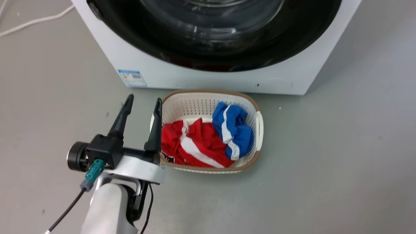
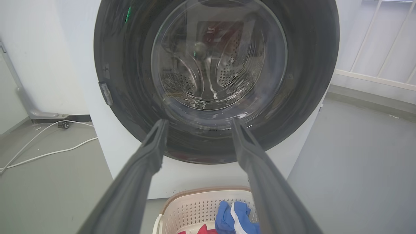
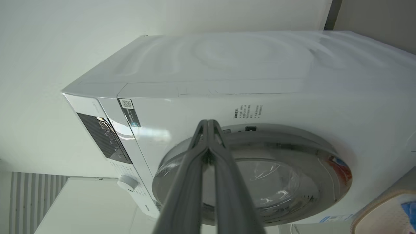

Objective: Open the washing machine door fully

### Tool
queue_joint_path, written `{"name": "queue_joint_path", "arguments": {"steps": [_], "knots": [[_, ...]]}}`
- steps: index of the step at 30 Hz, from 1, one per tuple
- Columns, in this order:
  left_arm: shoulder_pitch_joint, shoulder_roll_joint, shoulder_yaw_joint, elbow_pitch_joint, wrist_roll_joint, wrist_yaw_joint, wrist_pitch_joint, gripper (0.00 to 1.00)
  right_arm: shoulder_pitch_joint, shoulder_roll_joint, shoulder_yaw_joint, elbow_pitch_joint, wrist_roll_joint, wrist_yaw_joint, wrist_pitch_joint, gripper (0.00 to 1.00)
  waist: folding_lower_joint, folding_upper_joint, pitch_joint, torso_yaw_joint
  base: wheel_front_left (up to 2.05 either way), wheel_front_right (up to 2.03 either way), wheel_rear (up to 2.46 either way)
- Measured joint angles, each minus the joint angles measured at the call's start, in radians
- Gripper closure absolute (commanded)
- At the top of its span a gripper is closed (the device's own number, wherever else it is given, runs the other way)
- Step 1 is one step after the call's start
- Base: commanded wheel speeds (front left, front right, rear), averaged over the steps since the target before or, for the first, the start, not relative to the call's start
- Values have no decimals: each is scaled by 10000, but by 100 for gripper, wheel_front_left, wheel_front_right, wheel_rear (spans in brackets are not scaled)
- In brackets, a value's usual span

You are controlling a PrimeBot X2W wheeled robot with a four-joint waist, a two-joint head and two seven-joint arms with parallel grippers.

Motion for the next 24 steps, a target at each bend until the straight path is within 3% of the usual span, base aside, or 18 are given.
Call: {"name": "queue_joint_path", "arguments": {"steps": [6,11,19,24], "knots": [[-421,2,-111,-527,-90,138,2,0,-2266,-1488,1666,897,-23,0,1358,100,0,0,913,290,0,0,0],[-632,-4,-186,-853,-88,205,0,0,-4199,-2228,3175,1417,-320,0,2422,100,1,0,1598,471,0,0,0],[-854,-4,-180,-1106,-174,337,2,0,-6768,-2272,5329,2211,-1049,0,3371,100,1,0,2306,675,0,0,0],[-994,-4,-257,-1208,-253,387,2,0,-8091,-1981,6251,3033,-1559,2,3574,100,0,0,2579,795,0,0,0]]}}
